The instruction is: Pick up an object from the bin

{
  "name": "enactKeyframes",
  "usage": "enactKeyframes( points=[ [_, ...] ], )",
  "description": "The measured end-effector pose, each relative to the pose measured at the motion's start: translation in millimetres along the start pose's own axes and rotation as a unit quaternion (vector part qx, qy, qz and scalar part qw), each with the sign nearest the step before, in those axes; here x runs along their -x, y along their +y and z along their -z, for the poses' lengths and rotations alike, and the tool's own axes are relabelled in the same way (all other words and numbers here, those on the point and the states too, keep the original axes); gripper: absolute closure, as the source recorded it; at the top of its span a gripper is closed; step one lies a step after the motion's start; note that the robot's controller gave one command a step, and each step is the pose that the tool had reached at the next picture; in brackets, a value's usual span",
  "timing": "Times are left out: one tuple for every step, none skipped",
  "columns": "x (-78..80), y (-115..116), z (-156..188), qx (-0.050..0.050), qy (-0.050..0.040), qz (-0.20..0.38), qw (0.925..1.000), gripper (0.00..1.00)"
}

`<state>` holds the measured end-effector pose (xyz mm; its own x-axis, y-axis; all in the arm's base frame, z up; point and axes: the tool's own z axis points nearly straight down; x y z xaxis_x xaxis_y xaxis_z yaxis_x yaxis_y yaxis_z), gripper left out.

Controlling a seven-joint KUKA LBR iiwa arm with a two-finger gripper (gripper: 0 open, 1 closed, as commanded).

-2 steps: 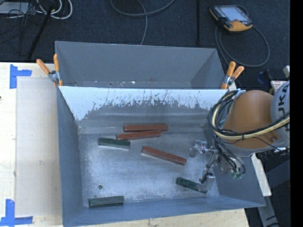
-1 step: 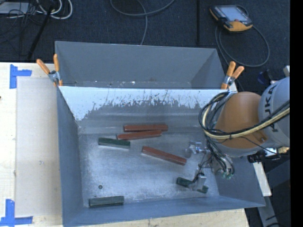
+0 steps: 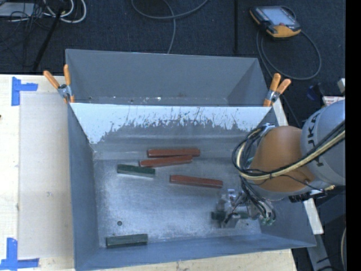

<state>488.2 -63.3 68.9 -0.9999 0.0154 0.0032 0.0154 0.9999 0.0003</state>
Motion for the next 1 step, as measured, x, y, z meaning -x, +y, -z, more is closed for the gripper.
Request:
enactKeyframes(
  points=[
    [0.0, 0.0, 0.0, 0.0, 0.0, 0.0, 1.0, 1.0]
  ],
)
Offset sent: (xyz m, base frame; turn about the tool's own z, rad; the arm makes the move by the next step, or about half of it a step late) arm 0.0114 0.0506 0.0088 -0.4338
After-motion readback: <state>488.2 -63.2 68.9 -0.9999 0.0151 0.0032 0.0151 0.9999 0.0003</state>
